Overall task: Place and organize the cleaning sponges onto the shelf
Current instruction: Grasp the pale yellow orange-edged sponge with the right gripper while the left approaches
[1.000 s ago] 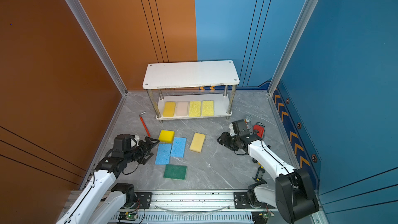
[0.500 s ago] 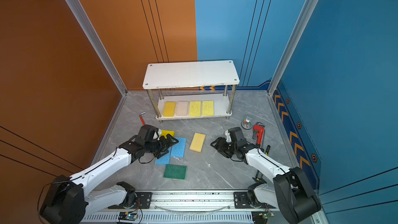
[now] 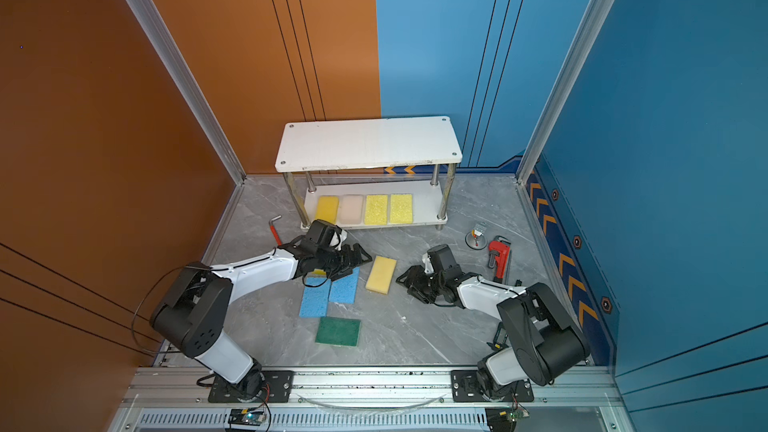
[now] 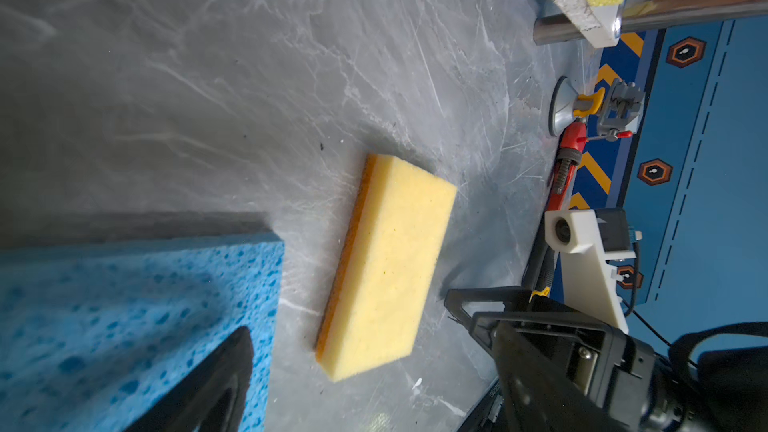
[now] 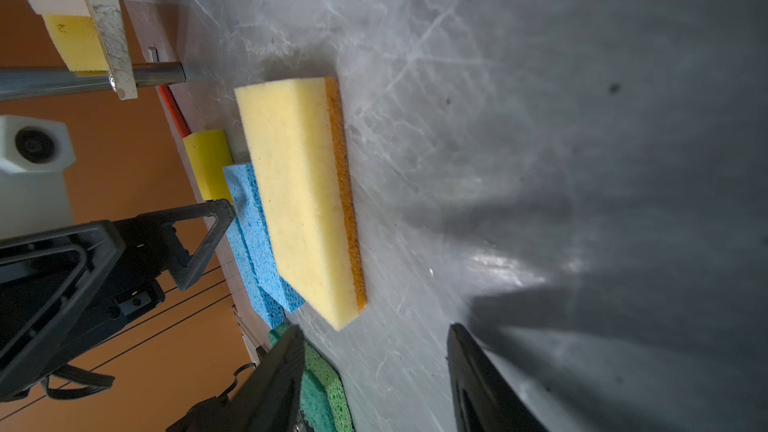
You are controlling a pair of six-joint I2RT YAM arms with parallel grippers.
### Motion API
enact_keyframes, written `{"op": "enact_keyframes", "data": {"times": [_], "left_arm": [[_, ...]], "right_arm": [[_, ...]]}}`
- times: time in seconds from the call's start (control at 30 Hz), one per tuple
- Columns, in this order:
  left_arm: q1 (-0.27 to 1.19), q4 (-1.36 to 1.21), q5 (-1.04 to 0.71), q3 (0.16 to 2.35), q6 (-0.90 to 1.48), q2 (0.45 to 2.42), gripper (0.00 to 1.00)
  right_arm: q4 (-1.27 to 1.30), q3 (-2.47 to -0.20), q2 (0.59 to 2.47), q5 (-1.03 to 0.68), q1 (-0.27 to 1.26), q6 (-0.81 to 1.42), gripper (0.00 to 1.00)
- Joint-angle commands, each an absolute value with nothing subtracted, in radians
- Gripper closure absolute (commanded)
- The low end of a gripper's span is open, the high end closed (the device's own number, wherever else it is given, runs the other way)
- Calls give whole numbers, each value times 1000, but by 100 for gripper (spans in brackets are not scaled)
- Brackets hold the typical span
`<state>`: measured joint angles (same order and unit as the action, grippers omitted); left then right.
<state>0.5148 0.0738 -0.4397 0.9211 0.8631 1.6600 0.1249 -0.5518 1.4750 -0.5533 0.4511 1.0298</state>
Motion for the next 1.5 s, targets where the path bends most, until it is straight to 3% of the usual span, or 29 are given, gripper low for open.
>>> {"op": "enact_keyframes", "data": {"times": [0.0, 0.4, 0.9, 1.47], "left_arm": [[538, 68, -490, 985, 802, 1704, 10], [563, 68, -515, 1048, 796, 1836, 11], [613, -22, -583, 1049, 916, 1859, 11], [635, -39, -592, 1037, 933, 1838, 11]], "right_arm": [[141, -602, 1499, -572, 457, 1026, 44], [147, -643, 1571, -574, 457, 1019, 49], [204, -675, 1656, -569, 479, 1029, 55], [48, -704, 1596, -492, 486, 957, 82]]}}
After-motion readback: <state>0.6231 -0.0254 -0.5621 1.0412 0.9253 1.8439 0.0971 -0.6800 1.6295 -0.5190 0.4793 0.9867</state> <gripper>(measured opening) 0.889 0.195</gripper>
